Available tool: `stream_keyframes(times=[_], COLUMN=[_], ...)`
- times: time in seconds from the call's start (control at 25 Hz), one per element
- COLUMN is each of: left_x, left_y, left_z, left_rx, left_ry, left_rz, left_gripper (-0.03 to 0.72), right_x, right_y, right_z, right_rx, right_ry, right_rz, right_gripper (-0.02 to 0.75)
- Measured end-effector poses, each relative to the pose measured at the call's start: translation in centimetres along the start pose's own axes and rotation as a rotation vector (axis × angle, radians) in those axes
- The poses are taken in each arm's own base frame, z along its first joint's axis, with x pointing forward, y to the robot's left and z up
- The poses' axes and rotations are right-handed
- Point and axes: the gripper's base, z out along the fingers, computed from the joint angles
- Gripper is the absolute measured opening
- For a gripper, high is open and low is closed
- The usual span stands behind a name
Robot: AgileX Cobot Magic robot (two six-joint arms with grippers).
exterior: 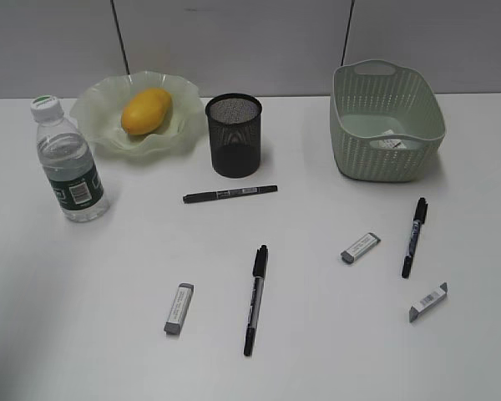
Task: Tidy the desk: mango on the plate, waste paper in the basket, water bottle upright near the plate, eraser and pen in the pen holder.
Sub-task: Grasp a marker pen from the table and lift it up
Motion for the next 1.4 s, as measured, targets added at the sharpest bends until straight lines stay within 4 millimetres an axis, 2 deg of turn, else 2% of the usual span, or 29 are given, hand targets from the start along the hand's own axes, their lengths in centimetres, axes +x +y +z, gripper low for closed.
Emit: stream_keyframes(times=[0.16,0.28,0.44,0.72,0.88,1.12,1.28,1.4], left_x=[1.4,3.6,8.3,16.6,20.0,22.9,22.9,22.3], left_y=[0.0,-0.3,-0.1,-0.1,-0.1,-0.2,-0.3,-0.5], left_z=[-0.8,-2.4,-5.2,-6.1,-6.3,-5.6,-5.0,-4.5], left_rx=[0.015,0.064,0.082,0.084,0.084,0.085,0.090,0.098], left_ry=[0.060,0.020,-0.091,-0.237,-0.341,-0.427,-0.434,-0.490], left_rz=[-0.003,-0.017,-0.033,-0.048,-0.058,-0.066,-0.056,-0.054], left_gripper=[0.546,0.546,0.545,0.545,0.544,0.543,0.542,0.540], right_x=[-0.1,-0.1,-0.1,-0.1,-0.1,-0.1,-0.3,-1.3], right_y=[0.0,0.0,0.0,0.0,0.0,0.0,0.0,0.0], right_z=[0.2,0.2,0.2,0.2,0.2,0.2,0.4,0.6], right_rx=[0.000,0.000,-0.003,-0.004,-0.004,-0.004,-0.005,-0.005], right_ry=[0.014,0.015,0.015,0.016,0.016,0.016,0.030,0.057], right_rz=[0.001,0.001,0.002,0.003,0.003,0.003,0.004,0.008], right_gripper=[0.428,0.427,0.427,0.427,0.427,0.427,0.427,0.427])
